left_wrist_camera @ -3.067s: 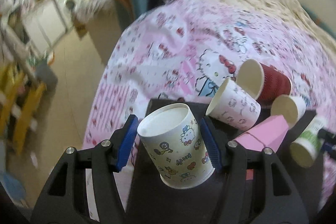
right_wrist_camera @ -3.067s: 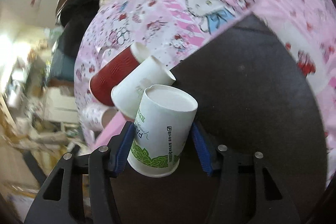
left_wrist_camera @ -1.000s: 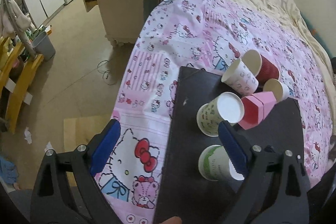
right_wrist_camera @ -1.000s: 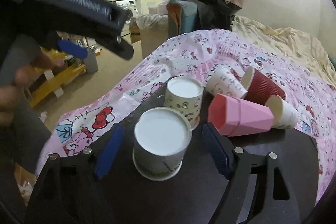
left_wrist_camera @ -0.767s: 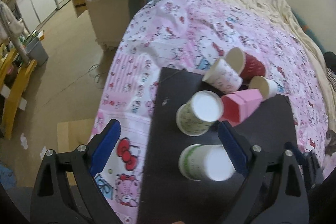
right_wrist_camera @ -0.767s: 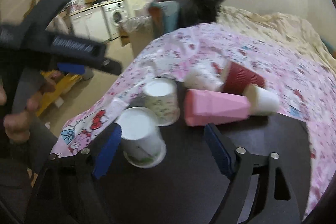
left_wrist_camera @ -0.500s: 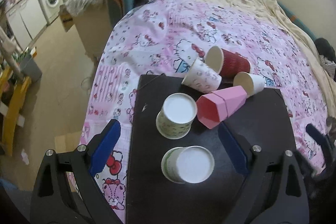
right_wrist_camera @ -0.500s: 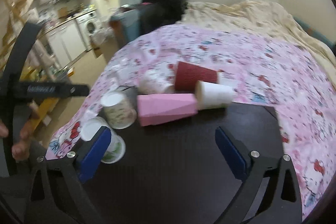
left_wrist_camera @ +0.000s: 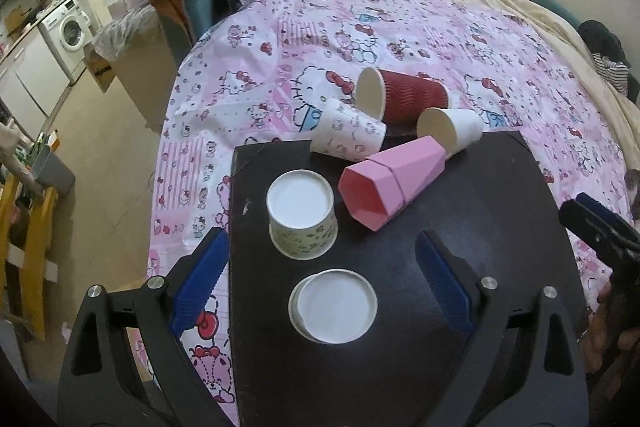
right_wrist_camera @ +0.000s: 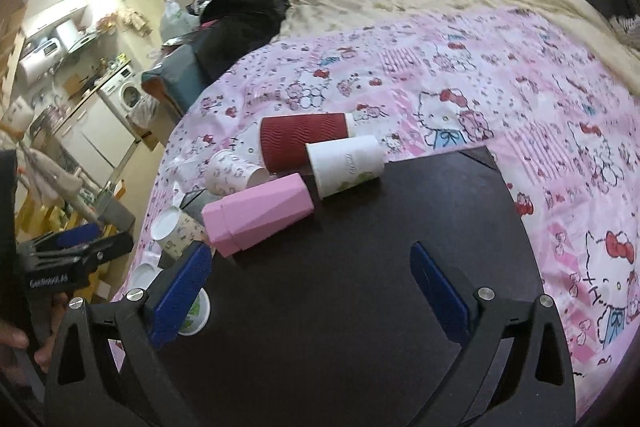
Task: Flip cup upside down
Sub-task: 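Move both tools toward the pink hexagonal cup and the white cup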
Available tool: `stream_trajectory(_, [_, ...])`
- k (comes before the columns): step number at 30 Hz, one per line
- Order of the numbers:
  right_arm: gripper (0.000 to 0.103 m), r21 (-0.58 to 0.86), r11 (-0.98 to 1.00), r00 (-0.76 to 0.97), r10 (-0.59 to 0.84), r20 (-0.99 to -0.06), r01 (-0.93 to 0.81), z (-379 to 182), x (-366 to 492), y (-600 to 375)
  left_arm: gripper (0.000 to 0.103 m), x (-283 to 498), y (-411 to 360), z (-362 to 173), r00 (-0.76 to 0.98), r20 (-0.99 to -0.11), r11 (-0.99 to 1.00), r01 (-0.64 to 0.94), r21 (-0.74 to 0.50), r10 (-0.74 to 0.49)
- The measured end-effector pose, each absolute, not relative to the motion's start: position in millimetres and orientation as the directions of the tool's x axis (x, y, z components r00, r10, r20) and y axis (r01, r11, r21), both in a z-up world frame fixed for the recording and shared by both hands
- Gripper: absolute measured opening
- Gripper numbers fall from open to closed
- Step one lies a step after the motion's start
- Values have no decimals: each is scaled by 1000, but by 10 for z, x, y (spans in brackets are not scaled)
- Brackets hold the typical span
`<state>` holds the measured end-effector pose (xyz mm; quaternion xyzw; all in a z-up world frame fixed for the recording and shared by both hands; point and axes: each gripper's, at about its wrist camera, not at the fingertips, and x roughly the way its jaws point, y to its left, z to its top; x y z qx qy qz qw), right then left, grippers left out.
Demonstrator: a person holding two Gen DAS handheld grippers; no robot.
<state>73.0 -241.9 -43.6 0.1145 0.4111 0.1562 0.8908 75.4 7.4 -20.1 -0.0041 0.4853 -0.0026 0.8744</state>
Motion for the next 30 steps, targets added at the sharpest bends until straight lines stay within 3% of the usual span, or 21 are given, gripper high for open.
stream_trajectory(11, [101, 448, 892, 566, 397, -723, -54, -477, 1037, -2774, 92, 1127, -260, -107, 439, -898, 984, 170, 50, -30])
stream_trajectory(22, [101, 598, 790, 480, 476, -737, 135, -768, 1541, -3152, 92, 1650, -653, -215, 351, -935, 935, 312, 167, 50])
stream_trajectory(30, [98, 687, 684, 407, 570, -714, 246, -1013, 1905, -3225, 92, 1997, -1187, -720, 117, -985, 797, 578, 173, 129])
